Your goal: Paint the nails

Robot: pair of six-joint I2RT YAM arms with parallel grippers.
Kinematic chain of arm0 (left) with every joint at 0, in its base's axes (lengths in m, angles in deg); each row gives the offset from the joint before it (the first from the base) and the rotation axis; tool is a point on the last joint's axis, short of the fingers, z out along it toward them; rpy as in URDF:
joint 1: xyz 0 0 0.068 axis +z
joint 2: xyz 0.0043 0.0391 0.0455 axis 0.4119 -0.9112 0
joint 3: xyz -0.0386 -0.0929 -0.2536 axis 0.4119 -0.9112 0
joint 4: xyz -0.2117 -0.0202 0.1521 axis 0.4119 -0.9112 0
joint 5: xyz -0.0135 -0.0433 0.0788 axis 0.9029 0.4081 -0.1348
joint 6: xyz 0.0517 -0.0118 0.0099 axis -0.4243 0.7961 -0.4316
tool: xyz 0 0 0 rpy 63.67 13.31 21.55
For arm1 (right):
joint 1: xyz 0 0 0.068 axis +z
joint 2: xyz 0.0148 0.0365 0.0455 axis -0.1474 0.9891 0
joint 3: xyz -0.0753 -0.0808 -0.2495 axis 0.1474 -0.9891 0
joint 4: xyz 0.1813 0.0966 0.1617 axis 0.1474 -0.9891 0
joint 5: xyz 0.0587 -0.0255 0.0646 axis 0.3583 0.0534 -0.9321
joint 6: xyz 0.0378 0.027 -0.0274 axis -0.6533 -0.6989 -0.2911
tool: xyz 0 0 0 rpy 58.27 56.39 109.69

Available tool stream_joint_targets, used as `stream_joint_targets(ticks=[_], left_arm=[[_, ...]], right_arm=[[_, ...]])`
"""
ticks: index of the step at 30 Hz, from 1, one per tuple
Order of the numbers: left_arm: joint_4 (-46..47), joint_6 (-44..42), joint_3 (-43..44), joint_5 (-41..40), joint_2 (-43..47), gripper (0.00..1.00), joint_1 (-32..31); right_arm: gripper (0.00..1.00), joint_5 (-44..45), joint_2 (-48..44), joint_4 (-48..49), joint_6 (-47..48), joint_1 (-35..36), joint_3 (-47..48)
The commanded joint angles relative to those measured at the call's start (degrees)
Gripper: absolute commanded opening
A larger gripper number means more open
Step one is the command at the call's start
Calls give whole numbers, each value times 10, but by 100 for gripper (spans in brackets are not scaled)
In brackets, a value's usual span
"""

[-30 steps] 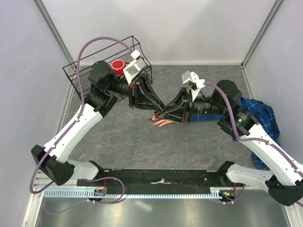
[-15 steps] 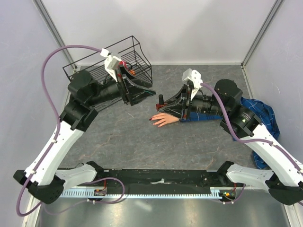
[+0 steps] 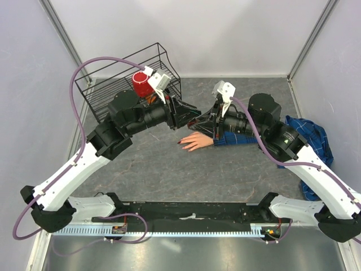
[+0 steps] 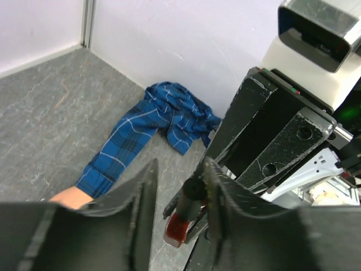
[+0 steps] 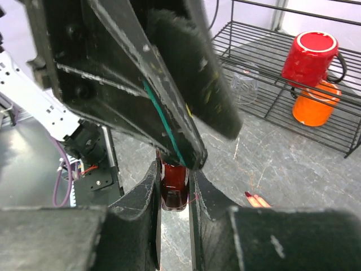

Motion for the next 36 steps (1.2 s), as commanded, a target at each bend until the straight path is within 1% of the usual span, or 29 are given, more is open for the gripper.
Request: stream_joint_targets(ticks=[1,2,3,5,6,7,9,10,11,12,13,14,15,16,17,18,22,23,24,25,26,27,28,29,30,31,34,35,36], left_arm=[[-19,-40,29,-13,-5,30,-6],[-19,-37,30,-2,-6,28,-6],[-21,-36,30,9,-9,21,-6],[-20,-33,33,65,-20,12,-5],[-20,-31,36,89,-25,2,-5],[-13,-31,39,167,-36,2,-2],[23,-25,34,289,-45,2,5],[116,-13,5,425,-48,2,15],[195,45,-23,490,-43,2,20],[285,97,-53,542,-40,2,25],[533,159,-112,614,-39,2,35],[647,301,-131,639,-53,2,40],[749,357,-138,654,-64,2,47],[812,394,-126,672,-80,2,61],[806,418,-111,679,-110,2,66],[795,417,-98,682,-124,2,74],[759,410,-61,662,-158,2,111],[697,392,-57,652,-159,2,119],[632,361,-51,627,-147,6,126],[560,260,-47,609,-135,11,140],[368,191,-40,584,-121,28,144],[282,121,-20,551,-89,36,145],[224,28,-14,479,-73,43,142],[187,10,-14,449,-59,51,142],[150,-3,-18,403,-42,55,142],[140,-13,-22,383,-15,57,142],[114,5,-44,300,34,61,140],[105,9,-46,273,42,64,136],[77,12,-44,220,47,64,125]], right_arm=[[0,11,-3,20,9,2,30],[0,11,-3,18,10,2,30],[0,12,-3,18,9,2,31],[0,11,-1,16,10,2,31],[0,10,-2,16,10,2,31],[0,6,-2,16,10,2,32],[0,-20,-6,17,13,2,31],[0,-41,-8,17,19,2,31],[0,-69,-11,22,23,2,30],[0,-158,-17,27,25,2,27],[0,-206,-21,34,26,3,22],[0,-247,-25,69,5,2,16],[0,-313,-33,99,-18,3,8],[0,-329,-39,130,-42,2,-10],[0,-337,-44,169,-76,3,-14],[0,-338,-45,179,-84,3,-18],[0,-313,-45,173,-89,1,-18],[0,-302,-48,165,-88,2,-16],[0,-286,-49,156,-74,2,-16],[0,-259,-51,138,-67,2,-15],[0,-242,-52,127,-59,2,-13],[0,-227,-49,115,-42,2,-11],[0,-215,-47,88,-34,2,-1],[0,-185,-41,76,-26,2,3],[0,-169,-38,65,-13,2,12],[0,-150,-34,49,-6,2,15],[0,-88,-26,31,6,2,23],[0,-77,-25,28,9,2,24],[0,-48,-23,25,10,1,27]])
